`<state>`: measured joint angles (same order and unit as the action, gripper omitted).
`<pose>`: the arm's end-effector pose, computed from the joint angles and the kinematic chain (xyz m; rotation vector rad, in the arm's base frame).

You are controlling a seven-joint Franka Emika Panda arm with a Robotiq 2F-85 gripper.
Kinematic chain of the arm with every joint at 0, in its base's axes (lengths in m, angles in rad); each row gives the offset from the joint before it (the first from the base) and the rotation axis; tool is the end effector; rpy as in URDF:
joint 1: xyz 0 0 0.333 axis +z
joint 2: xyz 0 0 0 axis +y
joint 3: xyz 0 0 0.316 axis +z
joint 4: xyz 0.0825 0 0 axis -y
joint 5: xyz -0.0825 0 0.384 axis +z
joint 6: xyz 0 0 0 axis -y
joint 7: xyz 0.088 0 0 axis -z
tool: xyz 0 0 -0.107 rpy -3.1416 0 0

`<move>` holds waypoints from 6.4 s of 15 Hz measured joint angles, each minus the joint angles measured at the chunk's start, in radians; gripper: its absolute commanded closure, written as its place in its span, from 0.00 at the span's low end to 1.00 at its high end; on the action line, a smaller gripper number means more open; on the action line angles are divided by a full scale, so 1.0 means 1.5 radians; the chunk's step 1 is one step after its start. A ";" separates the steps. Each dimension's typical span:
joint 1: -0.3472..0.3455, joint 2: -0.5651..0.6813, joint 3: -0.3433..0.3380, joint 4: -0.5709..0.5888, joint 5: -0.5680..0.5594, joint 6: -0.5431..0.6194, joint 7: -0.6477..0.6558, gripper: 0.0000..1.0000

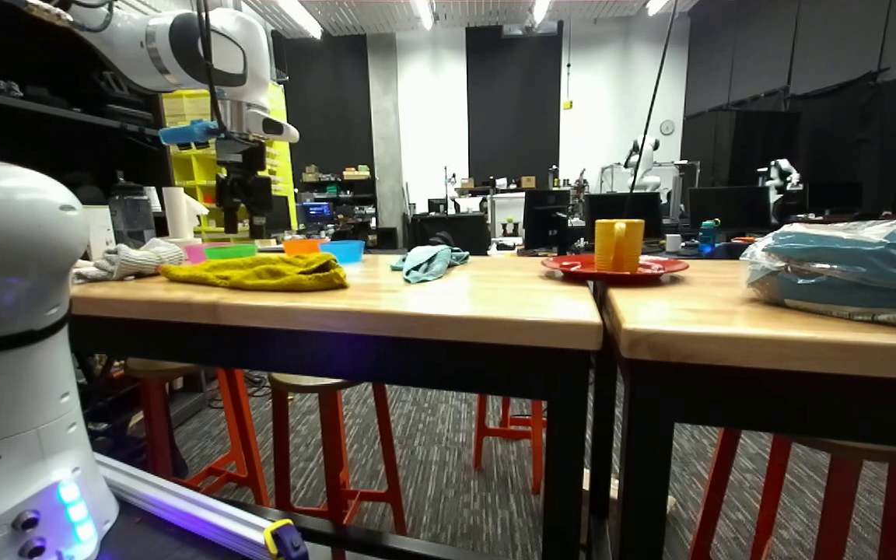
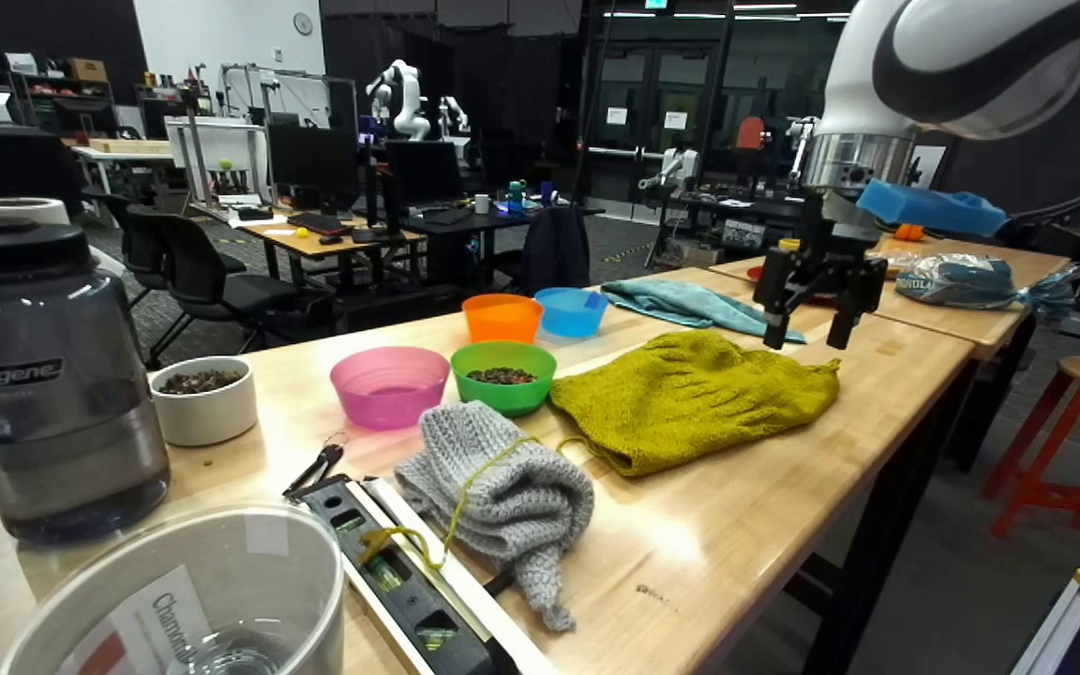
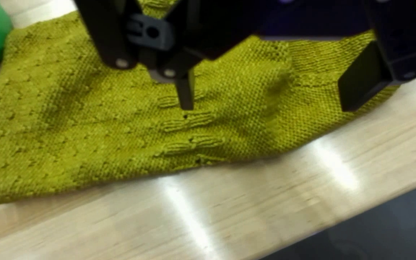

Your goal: Fold the yellow cloth in half from right to left.

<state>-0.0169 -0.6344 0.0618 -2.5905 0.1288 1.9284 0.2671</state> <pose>0.3507 0.0251 0.4589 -3.0324 0.4297 0.0611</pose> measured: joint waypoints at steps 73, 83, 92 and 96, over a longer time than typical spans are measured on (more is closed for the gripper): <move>0.202 0.250 0.222 0.124 0.108 0.340 0.152 0.65; 0.201 0.207 0.180 0.119 0.108 0.317 0.123 0.02; 0.191 0.098 0.116 0.037 0.114 0.248 0.109 0.00; 0.178 0.061 0.094 -0.003 0.117 0.237 0.103 0.00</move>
<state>0.2504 -0.5431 0.2035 -2.5953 0.3042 2.2839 0.4211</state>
